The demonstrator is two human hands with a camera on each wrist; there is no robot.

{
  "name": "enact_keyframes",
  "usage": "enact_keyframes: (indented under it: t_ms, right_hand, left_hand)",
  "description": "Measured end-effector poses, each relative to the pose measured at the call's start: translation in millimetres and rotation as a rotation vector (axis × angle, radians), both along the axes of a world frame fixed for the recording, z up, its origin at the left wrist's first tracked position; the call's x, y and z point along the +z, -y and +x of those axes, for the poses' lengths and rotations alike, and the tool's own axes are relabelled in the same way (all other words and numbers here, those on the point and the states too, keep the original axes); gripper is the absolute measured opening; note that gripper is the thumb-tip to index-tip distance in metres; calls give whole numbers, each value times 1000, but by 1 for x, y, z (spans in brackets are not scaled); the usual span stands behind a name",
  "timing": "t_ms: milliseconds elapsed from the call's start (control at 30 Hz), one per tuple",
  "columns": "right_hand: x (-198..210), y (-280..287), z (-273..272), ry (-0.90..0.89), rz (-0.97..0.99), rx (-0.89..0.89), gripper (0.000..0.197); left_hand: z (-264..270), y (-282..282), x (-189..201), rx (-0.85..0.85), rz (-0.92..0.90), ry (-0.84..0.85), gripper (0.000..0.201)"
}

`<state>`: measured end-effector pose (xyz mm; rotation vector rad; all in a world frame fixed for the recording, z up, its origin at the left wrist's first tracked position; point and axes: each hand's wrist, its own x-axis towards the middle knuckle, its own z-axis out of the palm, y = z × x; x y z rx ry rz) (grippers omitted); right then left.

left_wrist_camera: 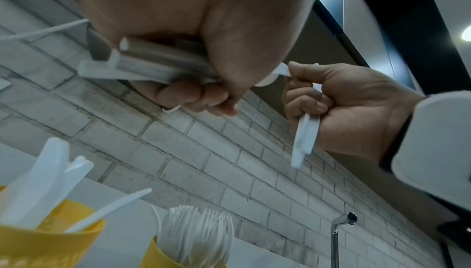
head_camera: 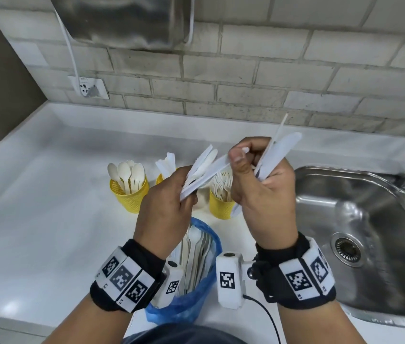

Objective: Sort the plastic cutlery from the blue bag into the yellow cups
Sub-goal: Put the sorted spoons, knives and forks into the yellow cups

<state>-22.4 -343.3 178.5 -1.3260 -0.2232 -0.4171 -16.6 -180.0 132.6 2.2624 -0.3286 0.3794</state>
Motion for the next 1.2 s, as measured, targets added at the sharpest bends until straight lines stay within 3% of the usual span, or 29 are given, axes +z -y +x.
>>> enact_keyframes:
  t_ms: [100, 300, 533, 667, 767, 933, 1100, 1200]
  right_hand:
    - [1, 5, 2, -11, 53, 20, 4]
    - [-3, 0, -2, -25, -105, 73, 13]
    - [12, 3, 0, -69, 288, -61, 34]
    - [12, 18, 8, -152, 523, -153, 27]
    - [12, 24, 13, -162, 558, -245, 21]
    - [14, 29, 10, -31, 343, -350, 15]
    - [12, 25, 4, 24, -305, -325, 26]
    - [9, 23, 3, -54, -528, -250, 19]
  left_hand:
    - [-1, 0, 1, -2, 29, 16, 42]
    - [-2, 2, 3, 12, 53, 48, 44]
    - [-6, -1, 4, 34, 93, 95, 52]
    - [-6, -3, 5, 20, 105, 142, 50]
    - [-7, -3, 7, 13, 157, 144, 55]
    - [-7, -3, 8, 59, 289, 170, 73]
    - [-6, -3, 8, 78, 299, 174, 75]
    - [-6, -3, 8, 85, 306, 186, 73]
